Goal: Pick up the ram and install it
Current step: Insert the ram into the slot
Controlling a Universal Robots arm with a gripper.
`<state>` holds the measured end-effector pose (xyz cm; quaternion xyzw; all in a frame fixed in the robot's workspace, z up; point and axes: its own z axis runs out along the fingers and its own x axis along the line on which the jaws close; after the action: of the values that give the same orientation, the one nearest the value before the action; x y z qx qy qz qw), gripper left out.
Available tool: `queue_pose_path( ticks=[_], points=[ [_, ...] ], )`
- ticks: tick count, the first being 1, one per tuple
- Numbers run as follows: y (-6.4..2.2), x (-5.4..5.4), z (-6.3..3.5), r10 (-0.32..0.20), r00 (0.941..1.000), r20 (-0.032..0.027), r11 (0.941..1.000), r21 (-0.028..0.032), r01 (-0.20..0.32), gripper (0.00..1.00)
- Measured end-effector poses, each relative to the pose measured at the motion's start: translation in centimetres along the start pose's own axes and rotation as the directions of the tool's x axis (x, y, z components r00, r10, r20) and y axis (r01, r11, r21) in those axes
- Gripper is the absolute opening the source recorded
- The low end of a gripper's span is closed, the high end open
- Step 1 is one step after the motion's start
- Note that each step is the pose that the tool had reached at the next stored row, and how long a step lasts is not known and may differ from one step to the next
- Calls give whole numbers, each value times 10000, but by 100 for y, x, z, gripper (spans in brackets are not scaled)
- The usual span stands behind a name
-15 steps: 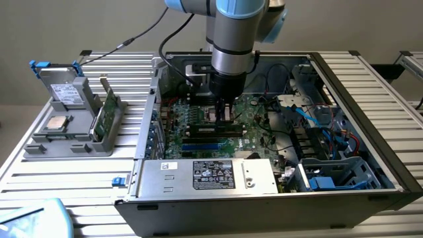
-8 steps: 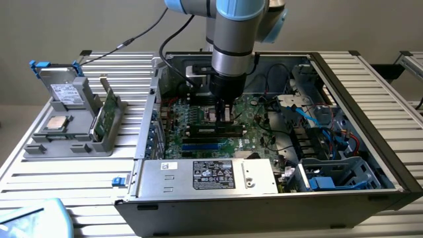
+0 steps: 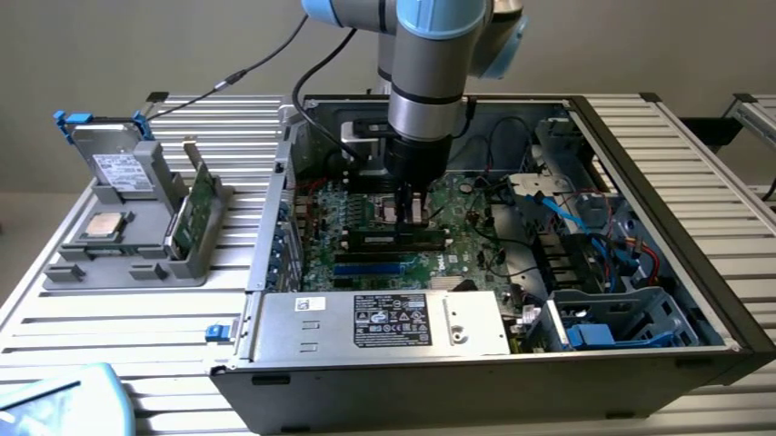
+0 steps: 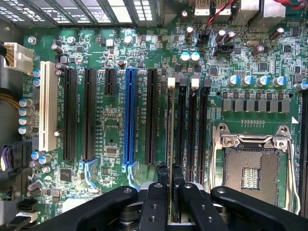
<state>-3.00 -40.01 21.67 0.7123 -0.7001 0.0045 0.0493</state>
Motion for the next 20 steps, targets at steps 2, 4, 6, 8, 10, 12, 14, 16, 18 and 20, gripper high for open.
queue_pose_path(
  ticks=[2,4,6,8,10,12,14,16,18,20],
  points=[
    [0,0,0,3,10000,0,10000,0,-3,14],
    [1,0,0,4,10000,0,10000,-1,-4,14],
    [1,0,1,4,10000,0,10000,-1,-4,14],
    [1,0,1,4,10000,0,10000,-1,-4,14],
    [1,0,1,5,10000,1,10000,-1,-5,16],
    [1,0,1,5,10000,0,10000,-1,-5,22],
    [1,0,1,5,10000,1,10000,-1,-5,34],
    [1,-1,1,5,10000,1,10000,0,-5,40],
    [1,-1,-6,4,10000,0,10000,0,-4,51],
    [3,-1,-41,5,10000,-3,10000,0,-5,51]
  ],
)
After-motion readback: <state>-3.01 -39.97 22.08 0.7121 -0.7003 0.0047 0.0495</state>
